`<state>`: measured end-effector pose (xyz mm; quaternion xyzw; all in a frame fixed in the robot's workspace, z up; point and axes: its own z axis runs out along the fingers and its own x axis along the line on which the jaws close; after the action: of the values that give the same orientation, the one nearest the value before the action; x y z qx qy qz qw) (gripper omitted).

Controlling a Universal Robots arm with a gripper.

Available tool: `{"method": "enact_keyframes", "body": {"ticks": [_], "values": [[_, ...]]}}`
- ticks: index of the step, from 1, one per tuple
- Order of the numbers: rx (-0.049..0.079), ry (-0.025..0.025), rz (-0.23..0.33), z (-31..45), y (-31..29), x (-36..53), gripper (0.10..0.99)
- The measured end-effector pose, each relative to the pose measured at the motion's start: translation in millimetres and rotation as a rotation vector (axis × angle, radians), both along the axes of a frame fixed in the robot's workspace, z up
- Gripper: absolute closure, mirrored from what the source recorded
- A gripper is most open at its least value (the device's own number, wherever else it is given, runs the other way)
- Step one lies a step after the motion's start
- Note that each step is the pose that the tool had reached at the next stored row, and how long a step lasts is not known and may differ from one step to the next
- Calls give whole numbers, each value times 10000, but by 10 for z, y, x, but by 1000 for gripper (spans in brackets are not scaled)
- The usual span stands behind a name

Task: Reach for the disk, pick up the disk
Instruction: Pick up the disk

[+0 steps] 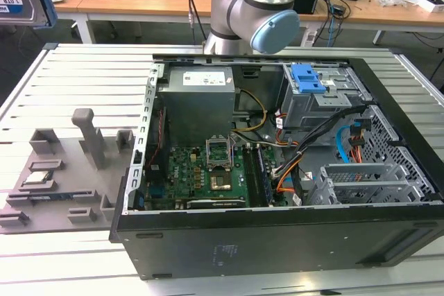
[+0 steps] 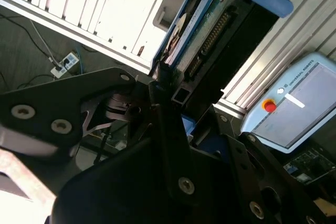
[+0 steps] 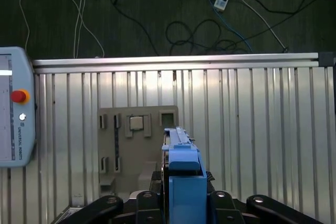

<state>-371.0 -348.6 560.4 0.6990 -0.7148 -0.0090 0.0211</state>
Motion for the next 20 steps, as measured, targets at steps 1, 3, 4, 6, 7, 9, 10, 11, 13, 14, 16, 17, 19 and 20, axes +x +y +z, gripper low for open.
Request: {"method": "enact_keyframes", "body": {"ticks": [1, 3, 4, 6, 7, 9, 10, 11, 13, 14, 16, 17, 19, 20], "values": [[0, 1, 0, 33, 1, 1, 722], [0, 3, 0, 72, 3, 3, 722], [0, 3, 0, 93, 4, 3, 722], [0, 6, 0, 128, 6, 5, 722], [0, 7, 0, 143, 7, 6, 722], [0, 8, 1, 174, 8, 7, 722], [0, 10, 0, 187, 9, 8, 722], [0, 10, 0, 196, 9, 8, 722], [0, 11, 0, 208, 9, 8, 722], [0, 11, 0, 208, 9, 8, 722], [0, 11, 0, 208, 9, 8, 722], [-1, 12, 0, 208, 9, 8, 722], [-5, 11, 1, 208, 9, 47, 722], [-10, 12, 0, 208, 10, 112, 722]]}}
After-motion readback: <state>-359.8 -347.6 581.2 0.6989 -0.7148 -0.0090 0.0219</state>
